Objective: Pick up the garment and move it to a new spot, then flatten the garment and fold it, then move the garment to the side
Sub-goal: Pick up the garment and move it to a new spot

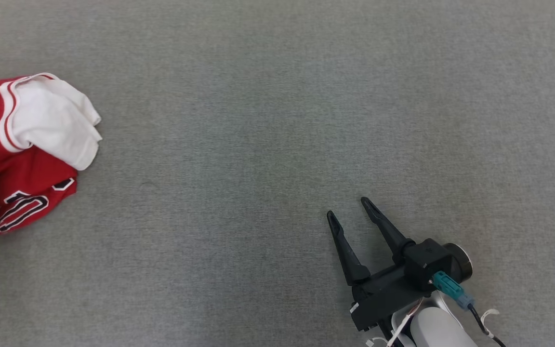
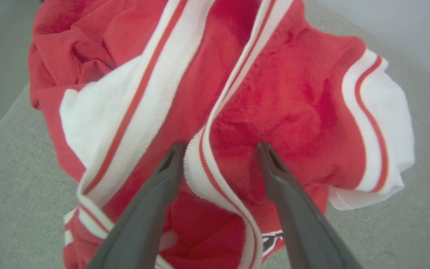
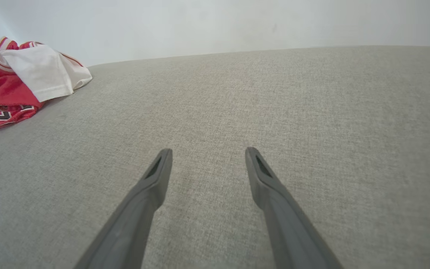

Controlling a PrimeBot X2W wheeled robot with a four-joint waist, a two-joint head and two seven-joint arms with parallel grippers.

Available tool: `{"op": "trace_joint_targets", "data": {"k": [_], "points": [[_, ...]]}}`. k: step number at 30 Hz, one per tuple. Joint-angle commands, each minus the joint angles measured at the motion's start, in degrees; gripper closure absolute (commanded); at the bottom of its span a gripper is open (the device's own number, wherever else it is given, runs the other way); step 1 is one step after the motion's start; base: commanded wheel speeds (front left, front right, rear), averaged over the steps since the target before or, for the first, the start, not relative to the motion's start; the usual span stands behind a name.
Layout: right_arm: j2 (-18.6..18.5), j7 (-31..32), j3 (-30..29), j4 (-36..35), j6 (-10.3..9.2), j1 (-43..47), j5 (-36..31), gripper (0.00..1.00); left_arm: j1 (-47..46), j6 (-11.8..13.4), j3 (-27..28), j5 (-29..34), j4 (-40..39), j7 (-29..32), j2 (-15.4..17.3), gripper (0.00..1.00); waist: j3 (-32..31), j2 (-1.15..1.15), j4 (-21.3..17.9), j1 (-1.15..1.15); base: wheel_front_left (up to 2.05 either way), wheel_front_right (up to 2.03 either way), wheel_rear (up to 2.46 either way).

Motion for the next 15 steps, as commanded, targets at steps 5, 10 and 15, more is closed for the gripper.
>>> {"op": "trace_joint_targets", "data": {"k": [5,10,15], "points": [[-0.1,-0.5,0.3,0.7,-0.12,0.2,0.8,0.00,2.4,-0.1,-1.0,0.7,0.3,-1.0,-0.5,1.00,-0.2,-0.01,-0.9,-0.01,0.00,0.00,0.00],[-0.1,-0.6,0.1,1.2,-0.12,0.5,1.5,0.00,1.7,-1.7,-1.2,0.6,0.5,-4.1,-0.5,1.00,-2.4,-0.01,-0.2,-0.01,0.00,0.00,0.00],[-0.1,-0.8,-0.2,2.4,-0.12,1.3,2.3,0.00,-1.2,-3.8,-2.1,0.3,-1.0,-5.3,0.0,1.00,-6.6,-0.01,1.1,-0.01,0.00,0.00,0.00]]}}
